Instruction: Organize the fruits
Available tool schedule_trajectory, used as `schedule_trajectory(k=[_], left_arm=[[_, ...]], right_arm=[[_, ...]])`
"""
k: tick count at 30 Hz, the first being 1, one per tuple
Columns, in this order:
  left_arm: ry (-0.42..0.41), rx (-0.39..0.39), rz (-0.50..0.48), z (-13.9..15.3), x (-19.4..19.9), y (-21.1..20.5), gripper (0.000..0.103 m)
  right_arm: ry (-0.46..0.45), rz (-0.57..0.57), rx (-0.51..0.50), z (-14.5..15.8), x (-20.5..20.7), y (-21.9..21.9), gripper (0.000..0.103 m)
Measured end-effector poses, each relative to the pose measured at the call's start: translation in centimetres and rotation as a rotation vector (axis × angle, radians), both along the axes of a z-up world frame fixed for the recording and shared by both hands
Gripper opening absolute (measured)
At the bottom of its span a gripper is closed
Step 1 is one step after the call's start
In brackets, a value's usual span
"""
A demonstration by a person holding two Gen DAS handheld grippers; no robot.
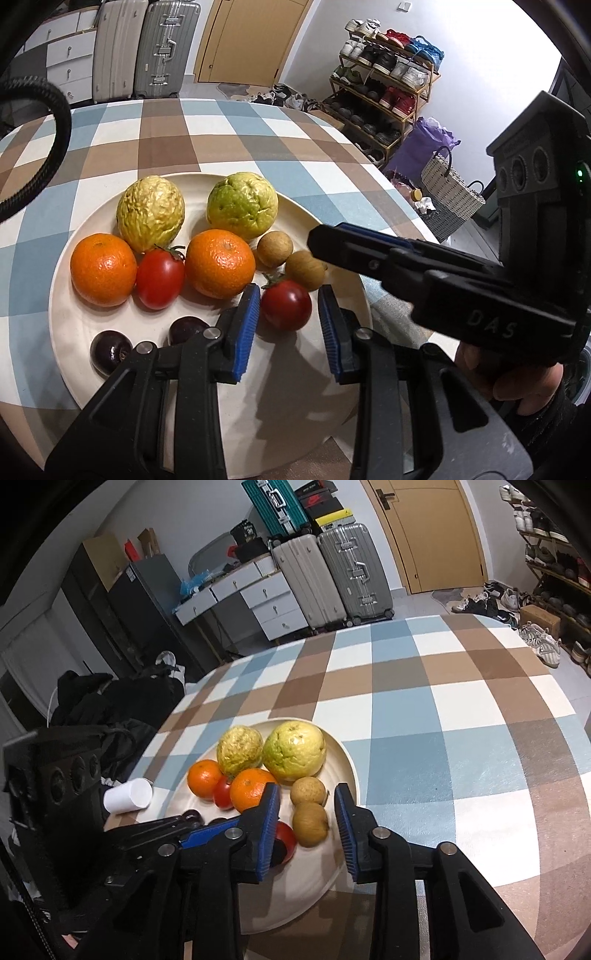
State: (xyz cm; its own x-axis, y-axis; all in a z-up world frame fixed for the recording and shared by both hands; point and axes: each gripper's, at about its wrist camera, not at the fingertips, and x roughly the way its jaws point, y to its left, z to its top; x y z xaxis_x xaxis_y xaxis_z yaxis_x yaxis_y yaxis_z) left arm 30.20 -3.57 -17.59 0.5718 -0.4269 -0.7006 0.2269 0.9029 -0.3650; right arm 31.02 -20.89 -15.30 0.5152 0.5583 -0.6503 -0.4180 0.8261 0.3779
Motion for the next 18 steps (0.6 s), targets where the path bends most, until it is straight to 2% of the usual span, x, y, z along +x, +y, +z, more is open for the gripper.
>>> schedule_trajectory(k=[4,12,15,18], left_arm=[[-0.014,-0.002,0.006,0.5,-0.5,0.1,0.04],[-0.055,0.013,0.031,2.3,-2.4,0.6,0.047],[-0.091,0.021,0.065,3.6,-3.5,1.1,0.059],[-0.135,0.025,0.113,5.2,-4.8,1.8,0.072]], right_arm=[[-0.024,-0.011,0.013,0.8,-0.5,-0.4,0.037],[-0.087,-0.051,0.044,3.0,-2.6,-1.8,0.049],[-0.127,-0.071,0.054,4.2,-3.7,-2.4,0.051],[-0.177,-0.091,0.063,5.6,-5.0,-3.0,0.06]])
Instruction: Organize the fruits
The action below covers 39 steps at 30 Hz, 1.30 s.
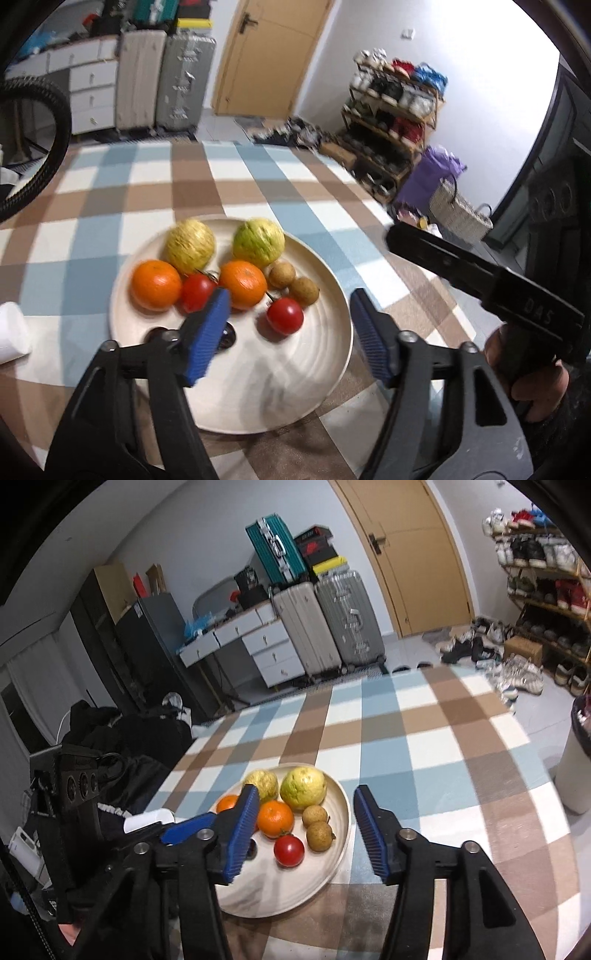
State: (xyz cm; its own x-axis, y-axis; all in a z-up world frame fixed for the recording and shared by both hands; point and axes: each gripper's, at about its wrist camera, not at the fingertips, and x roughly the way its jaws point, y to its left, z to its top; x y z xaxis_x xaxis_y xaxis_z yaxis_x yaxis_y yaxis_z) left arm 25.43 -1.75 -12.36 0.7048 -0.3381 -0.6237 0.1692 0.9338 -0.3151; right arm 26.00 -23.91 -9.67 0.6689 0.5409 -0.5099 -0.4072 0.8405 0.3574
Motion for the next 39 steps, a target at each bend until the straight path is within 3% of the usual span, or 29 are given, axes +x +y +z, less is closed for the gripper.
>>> schedule_trajectory(k=[5,8,9,12,16,22,28,32,39], left_arm=[[-0.112,0.007,0.086,3.4,-2.6,1.4,0.083],[-0.171,0.033,0.123,5.2,-4.4,1.9,0.091],[-0.186,0.044,0.14,5.8,-4.9,2.0,0.101],[-0.248,0.072,0.209,7.5,-7.1,2.6,0.103],[-0.297,0.057,0.218,9.2,-9.5,3.4,0.103],[-0.408,0.107,0.267,11.2,-13.4,4.2,0.103],[-0.461,0.125,0.289,11.9,-16.8,5.1,0.103],[-0.462,0.131,0.306,11.1,-18.2,5.7,0.103],[-0.411,0.137,0.339,6.7,-18.5,6.9,0.103]], right_arm=[[-0.128,-0.017,0.029,2.9,-3.1,-0.6,0.076],[-0.204,-0.003,0.048,4.5,-5.1,-0.5,0.092],[-0.225,0.001,0.053,4.9,-5.7,-0.4,0.096],[-0.305,-0.006,0.053,6.3,-7.9,-0.2,0.101],[-0.376,-0.015,0.045,7.6,-10.1,0.1,0.103],[-0.48,-0.029,0.01,9.0,-13.3,0.7,0.103],[-0.518,-0.033,-0.029,9.1,-14.8,1.0,0.103],[-0.552,-0.046,-0.062,7.6,-15.8,1.1,0.103],[-0.538,-0.055,-0.138,4.2,-15.9,1.8,0.103]])
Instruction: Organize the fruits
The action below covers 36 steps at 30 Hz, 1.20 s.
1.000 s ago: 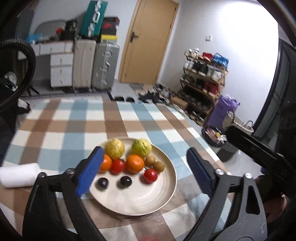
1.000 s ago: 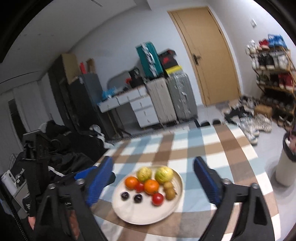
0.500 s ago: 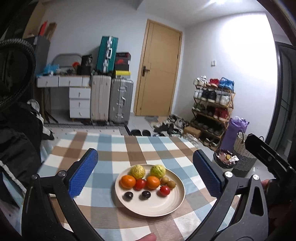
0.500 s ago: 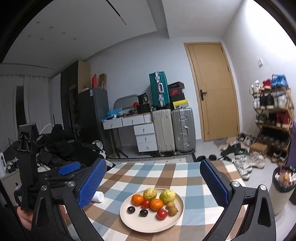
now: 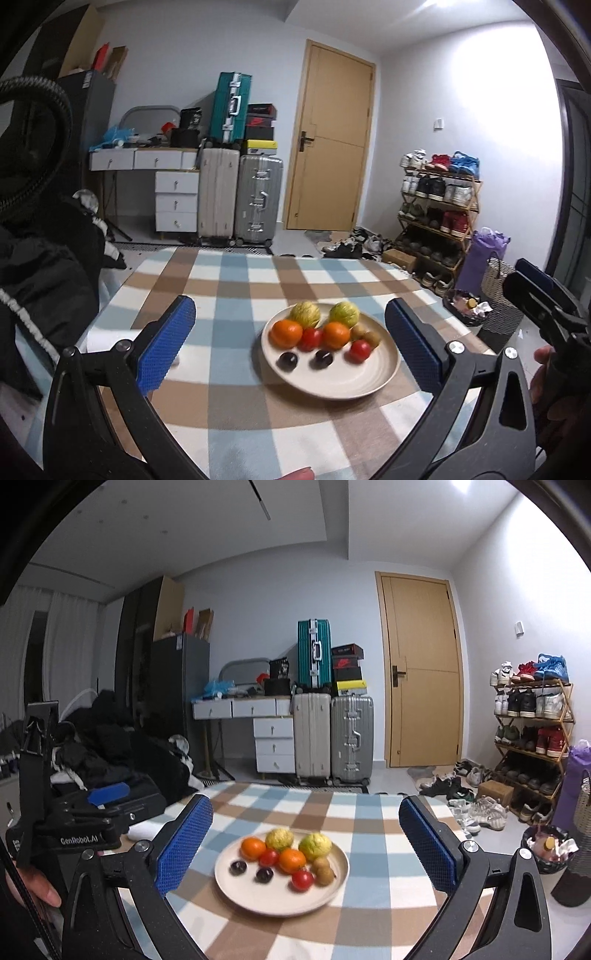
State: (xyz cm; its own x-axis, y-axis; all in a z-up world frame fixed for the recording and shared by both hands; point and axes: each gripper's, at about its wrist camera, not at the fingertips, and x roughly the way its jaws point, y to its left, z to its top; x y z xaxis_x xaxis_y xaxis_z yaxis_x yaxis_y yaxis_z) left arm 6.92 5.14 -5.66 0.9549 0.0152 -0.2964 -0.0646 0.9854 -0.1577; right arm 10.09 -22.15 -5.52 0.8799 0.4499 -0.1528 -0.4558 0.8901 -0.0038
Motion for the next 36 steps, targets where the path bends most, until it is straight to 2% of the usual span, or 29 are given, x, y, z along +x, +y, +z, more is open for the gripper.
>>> schedule_trajectory(k=[6,17,26,29,30,32,36], left_arm=[[0.058,0.027,0.04,-3.9,1.0,0.8,0.103],[0.084,0.069,0.052,-6.9,2.7,1.0,0.103],[0.084,0.096,0.045,-7.3,3.7,0.2,0.103],[0.034,0.127,0.064,-7.1,2.9,-0.3,0.103],[0.011,0.138,0.05,-7.3,2.7,-0.7,0.103],[0.019,0.136,0.013,-7.1,2.8,-1.0,0.103],[0.018,0.136,0.013,-7.2,3.2,-1.1,0.103]], right_arm=[[0.047,-0.031,-0.026,-3.1,1.2,-0.2,0.103],[0.1,-0.047,-0.071,-6.3,3.0,-0.4,0.103],[0.139,-0.05,-0.078,-7.1,3.7,-0.3,0.103],[0.144,-0.067,-0.078,-6.9,3.7,-0.4,0.103],[0.144,-0.07,-0.078,-6.9,3.7,-0.4,0.103],[0.137,-0.064,-0.079,-6.8,3.5,-0.4,0.103],[0.137,-0.059,-0.082,-6.8,3.5,-0.3,0.103]])
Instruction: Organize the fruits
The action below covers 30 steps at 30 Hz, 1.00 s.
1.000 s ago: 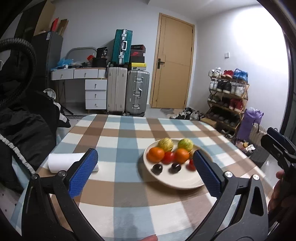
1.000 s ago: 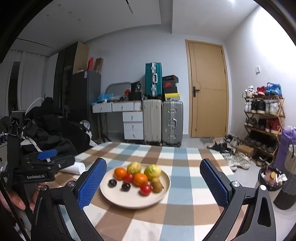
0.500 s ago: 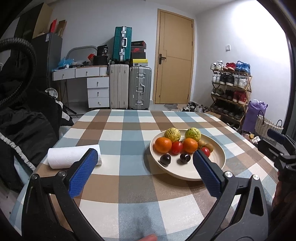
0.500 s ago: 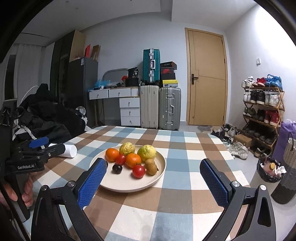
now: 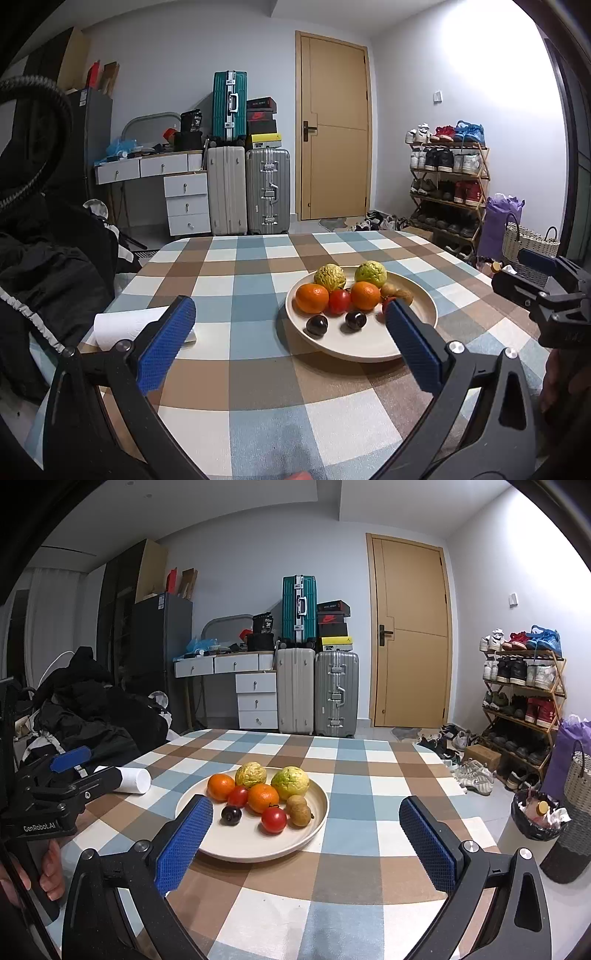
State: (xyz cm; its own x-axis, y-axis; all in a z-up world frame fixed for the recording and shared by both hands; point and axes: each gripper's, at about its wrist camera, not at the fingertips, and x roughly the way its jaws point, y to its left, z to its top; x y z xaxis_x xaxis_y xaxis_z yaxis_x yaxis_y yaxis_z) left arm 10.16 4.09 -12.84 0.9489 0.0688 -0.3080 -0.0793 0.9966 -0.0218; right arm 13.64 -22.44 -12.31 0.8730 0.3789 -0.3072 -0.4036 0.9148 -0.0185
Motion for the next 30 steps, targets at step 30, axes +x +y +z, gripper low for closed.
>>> schedule_trajectory(k=[30], left_arm=[[0.0,-0.001,0.0,-0.13,0.02,0.05,0.103]], right_arm=[[0.004,0.01,0.008,-0.09,0.11,0.16,0.103]])
